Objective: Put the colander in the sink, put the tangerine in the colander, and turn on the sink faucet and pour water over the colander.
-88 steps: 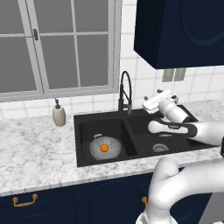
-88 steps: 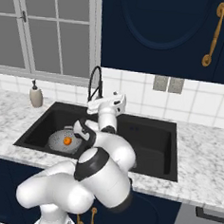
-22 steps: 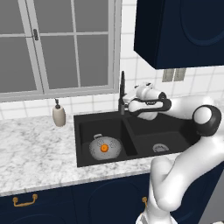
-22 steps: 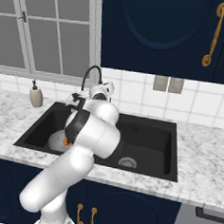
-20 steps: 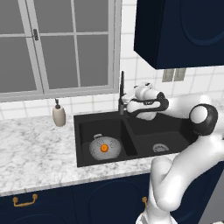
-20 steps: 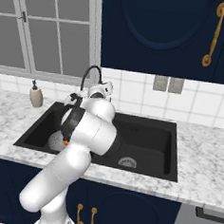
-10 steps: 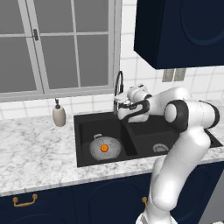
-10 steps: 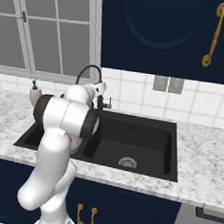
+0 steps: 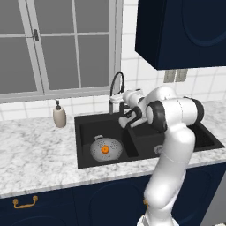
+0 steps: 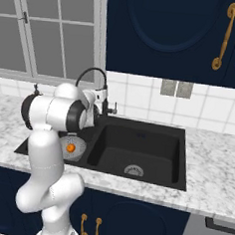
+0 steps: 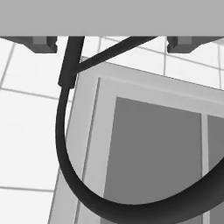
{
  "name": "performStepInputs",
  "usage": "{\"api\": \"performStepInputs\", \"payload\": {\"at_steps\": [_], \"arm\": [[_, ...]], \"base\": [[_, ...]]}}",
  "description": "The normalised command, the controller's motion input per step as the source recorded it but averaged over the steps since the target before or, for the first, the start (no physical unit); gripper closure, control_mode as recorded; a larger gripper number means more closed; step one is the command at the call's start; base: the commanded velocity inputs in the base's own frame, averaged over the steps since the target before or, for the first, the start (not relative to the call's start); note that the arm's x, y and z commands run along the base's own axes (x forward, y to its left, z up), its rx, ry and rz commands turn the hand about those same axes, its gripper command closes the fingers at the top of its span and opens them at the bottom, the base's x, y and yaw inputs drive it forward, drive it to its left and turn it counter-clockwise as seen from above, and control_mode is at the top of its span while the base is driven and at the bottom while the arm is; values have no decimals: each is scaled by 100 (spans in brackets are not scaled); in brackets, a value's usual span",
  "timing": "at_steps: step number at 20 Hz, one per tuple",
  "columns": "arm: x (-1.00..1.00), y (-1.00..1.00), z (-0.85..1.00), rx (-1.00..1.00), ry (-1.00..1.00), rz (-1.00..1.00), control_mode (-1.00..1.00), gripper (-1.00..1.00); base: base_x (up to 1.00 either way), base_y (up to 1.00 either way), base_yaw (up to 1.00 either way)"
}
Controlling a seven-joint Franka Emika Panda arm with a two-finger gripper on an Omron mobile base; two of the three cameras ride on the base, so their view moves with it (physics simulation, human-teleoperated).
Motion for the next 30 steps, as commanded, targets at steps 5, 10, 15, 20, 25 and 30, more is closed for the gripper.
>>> {"api": "performStepInputs", "payload": {"at_steps": [5, 10, 15, 20, 25, 30], "arm": [[22, 0, 23, 15, 13, -3, -100, -100], [19, 15, 33, 6, 13, -1, -100, -100], [31, 15, 15, 0, 8, -5, -100, -100], [39, 9, 5, 1, 12, -8, -100, -100], [38, 4, 0, 6, 16, -8, -100, -100], [44, 7, 0, 7, 14, -10, -100, -100]], "base": [[0, 0, 0], [0, 0, 0], [0, 0, 0], [0, 0, 0], [0, 0, 0], [0, 0, 0]]}}
